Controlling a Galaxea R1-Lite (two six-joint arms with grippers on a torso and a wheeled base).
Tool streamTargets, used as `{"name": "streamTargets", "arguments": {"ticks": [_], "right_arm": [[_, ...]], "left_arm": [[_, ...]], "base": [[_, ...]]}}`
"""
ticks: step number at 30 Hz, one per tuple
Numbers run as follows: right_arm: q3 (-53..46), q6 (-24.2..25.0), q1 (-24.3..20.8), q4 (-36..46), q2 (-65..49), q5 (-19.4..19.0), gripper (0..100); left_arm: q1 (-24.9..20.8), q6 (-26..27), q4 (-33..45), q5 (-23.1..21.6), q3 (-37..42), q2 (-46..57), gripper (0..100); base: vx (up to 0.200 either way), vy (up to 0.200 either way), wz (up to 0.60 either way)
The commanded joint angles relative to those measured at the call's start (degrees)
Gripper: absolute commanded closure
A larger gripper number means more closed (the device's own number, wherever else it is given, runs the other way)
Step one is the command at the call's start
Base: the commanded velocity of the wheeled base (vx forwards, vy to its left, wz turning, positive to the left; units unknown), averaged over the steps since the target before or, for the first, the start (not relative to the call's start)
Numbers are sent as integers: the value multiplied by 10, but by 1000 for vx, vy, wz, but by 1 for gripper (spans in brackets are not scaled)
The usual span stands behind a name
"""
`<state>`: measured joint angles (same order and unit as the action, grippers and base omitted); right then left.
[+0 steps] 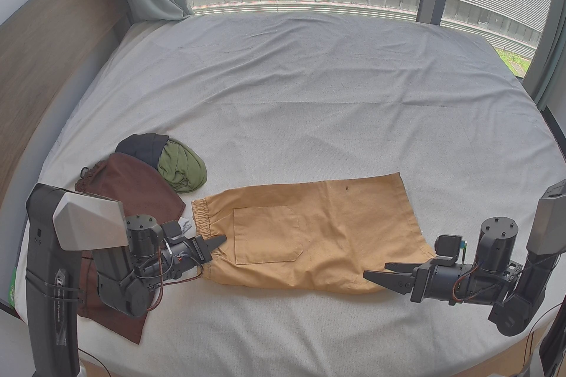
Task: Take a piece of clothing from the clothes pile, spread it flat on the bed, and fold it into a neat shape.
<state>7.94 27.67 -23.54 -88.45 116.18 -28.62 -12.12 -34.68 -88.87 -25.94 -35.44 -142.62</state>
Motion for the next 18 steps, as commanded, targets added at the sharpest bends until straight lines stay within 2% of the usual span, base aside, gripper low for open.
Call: {"name": "streamTargets", "arguments": {"ticks": [1,7,18], "right_arm": [[1,-2,5,0,5,0,0],[0,-5,7,-1,27,-1,0],[0,-8,14,-1,38,-1,0]], "left_arm": [[6,1,-4,-11,12,32,100],[32,1,-3,-77,36,61,100],[44,2,-3,-90,38,63,100]], "base": [[0,0,0],[0,0,0],[0,0,0]]}}
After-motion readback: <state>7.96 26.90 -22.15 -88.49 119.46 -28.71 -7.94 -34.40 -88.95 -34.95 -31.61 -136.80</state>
